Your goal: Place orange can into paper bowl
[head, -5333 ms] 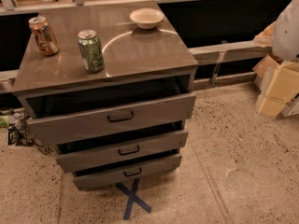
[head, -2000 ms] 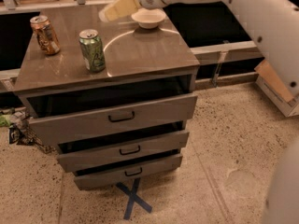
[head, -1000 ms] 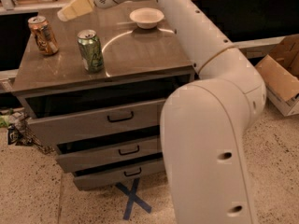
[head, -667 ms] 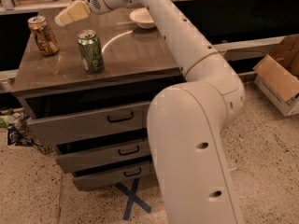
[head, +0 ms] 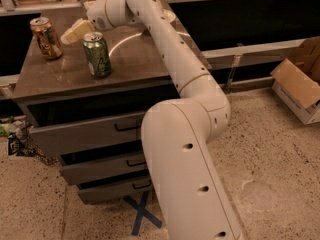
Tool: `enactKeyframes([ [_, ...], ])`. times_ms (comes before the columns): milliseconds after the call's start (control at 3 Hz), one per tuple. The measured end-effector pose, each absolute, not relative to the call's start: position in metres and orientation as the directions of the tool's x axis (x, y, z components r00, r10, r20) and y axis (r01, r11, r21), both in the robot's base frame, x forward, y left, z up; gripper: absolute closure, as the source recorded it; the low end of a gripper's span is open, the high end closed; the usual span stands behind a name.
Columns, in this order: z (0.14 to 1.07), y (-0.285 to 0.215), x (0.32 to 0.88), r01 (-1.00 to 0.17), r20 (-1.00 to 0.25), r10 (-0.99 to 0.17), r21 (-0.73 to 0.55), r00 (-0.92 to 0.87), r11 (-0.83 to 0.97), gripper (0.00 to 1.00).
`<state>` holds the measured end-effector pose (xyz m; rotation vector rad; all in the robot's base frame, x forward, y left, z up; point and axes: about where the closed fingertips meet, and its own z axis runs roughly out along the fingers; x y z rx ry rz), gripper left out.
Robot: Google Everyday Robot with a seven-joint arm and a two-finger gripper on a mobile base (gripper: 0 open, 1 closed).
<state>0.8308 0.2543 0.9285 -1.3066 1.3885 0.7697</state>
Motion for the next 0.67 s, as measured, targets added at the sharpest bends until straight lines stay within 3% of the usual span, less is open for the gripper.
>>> enactKeyframes([
  [333,0.912,0.264,0.836,-0.957,-0.935,-0.350,-0.151,0.056,0.248,0.00],
  [667,0.894,0.288,0.831,-0.964,-0.947,-0.320,-0.049,-0.038,0.261,0.00],
])
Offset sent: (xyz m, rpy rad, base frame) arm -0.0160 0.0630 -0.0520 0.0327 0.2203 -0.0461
